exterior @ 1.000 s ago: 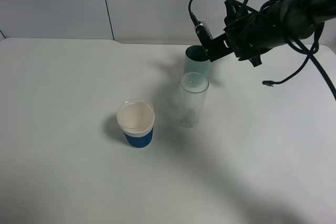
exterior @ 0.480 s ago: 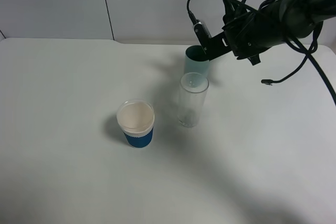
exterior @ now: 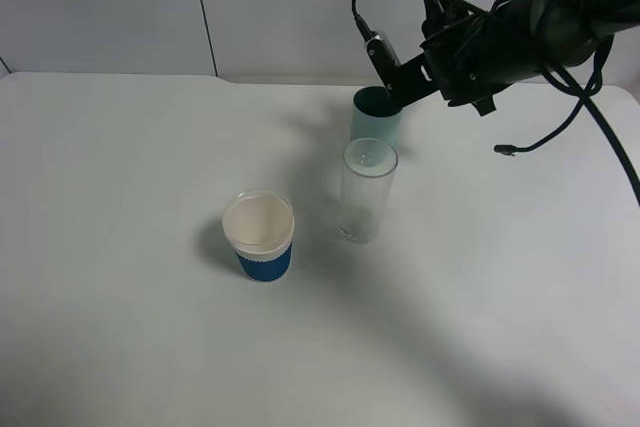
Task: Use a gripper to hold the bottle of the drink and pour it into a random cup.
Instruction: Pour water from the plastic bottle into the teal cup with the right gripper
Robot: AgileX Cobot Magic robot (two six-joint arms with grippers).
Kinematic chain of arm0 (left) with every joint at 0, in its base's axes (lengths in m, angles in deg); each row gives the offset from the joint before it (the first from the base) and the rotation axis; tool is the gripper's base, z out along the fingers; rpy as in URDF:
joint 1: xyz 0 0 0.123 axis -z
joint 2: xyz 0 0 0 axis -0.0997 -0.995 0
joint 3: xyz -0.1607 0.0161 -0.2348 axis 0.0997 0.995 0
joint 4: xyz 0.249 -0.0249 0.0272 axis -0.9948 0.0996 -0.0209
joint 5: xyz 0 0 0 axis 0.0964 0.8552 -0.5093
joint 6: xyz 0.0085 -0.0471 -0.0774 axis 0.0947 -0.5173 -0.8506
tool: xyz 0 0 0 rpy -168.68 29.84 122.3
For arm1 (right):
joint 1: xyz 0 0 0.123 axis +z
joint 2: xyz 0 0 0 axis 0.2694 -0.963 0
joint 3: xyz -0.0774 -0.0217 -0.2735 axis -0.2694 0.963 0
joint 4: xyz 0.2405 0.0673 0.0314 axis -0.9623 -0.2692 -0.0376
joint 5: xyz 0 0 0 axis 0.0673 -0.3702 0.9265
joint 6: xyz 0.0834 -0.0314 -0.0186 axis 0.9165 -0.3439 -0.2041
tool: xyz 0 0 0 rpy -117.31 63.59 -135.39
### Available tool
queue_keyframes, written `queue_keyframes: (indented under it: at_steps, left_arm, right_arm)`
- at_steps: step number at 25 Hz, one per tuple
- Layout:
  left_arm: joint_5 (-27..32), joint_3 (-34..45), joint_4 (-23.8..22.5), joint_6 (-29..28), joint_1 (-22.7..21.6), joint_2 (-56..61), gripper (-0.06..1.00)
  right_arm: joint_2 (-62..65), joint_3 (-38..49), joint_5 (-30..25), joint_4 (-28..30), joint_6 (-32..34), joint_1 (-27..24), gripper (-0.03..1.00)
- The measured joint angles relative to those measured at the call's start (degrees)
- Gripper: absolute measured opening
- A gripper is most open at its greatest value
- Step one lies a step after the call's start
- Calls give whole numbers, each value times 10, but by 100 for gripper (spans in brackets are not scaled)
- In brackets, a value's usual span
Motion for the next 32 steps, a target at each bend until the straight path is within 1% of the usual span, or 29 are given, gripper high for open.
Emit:
queue_keyframes:
  at_steps: [2, 17, 24, 32]
  left_arm:
    - [0, 0, 0, 0, 0, 0, 99]
    - [0, 0, 0, 0, 0, 0, 99]
    - [0, 0, 0, 0, 0, 0, 99]
    - [0, 0, 0, 0, 0, 0, 99]
  right_arm:
    - [0, 0, 0, 0, -9, 0, 56]
    - [0, 0, -3, 0, -15, 0, 56]
    - [0, 0, -6, 0, -39, 0, 56]
    - [0, 0, -6, 0, -45, 0, 56]
